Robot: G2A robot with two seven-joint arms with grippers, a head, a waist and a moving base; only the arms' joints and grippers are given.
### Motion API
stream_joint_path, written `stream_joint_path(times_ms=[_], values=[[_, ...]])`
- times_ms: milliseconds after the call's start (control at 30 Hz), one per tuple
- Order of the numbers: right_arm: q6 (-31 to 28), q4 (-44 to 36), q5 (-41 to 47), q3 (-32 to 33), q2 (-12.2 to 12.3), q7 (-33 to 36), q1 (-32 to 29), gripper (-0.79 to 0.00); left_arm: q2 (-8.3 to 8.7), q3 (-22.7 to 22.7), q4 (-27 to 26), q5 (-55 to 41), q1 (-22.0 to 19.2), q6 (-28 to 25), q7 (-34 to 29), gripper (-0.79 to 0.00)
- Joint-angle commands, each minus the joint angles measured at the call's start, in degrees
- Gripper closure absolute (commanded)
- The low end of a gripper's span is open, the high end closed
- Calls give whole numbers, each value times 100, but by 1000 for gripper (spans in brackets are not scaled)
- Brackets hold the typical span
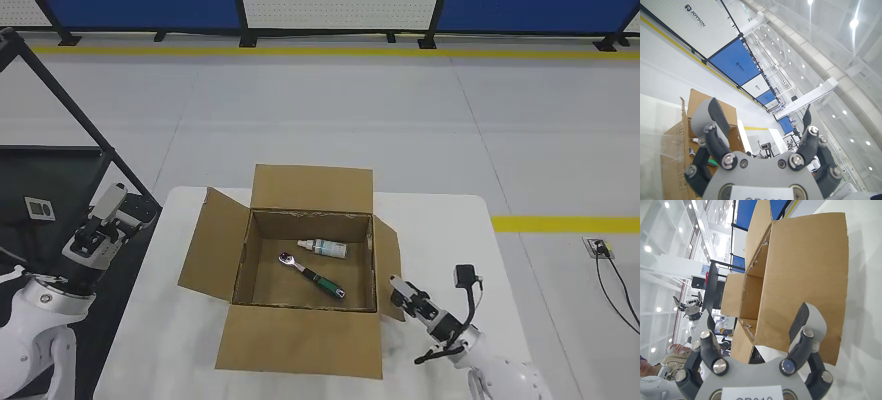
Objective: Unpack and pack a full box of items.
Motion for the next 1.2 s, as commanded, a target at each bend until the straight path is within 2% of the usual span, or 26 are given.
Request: stream_joint_path(times_ms=[0,333,533,700,900,1067,1167], values=[[23,-27,-18,-18,10,-20,9,-785,0,0,0,0,0,0,0,-785],[134,-847,-601,-277,61,-163,28,-785,0,0,0,0,0,0,0,-785],[564,-1503,-1916,-976,77,88,337,-785,-4,-36,-4,-38,93,-3,125,-785],[1308,-1491,-3388,-2099,1,499,1213,-785,-1,-256,-57,-149,391,-32,284,-785],[2246,-595,-4224,-3382,-260,1038,2728,-785,12,-489,-129,-243,742,-71,232,-785],[2872,429,-3806,-4031,-588,1132,3767,-785,25,-461,-172,-383,836,-28,77,-785],[2872,429,-3806,-4031,-588,1132,3767,-785,29,-435,-177,-378,826,-1,48,-785]])
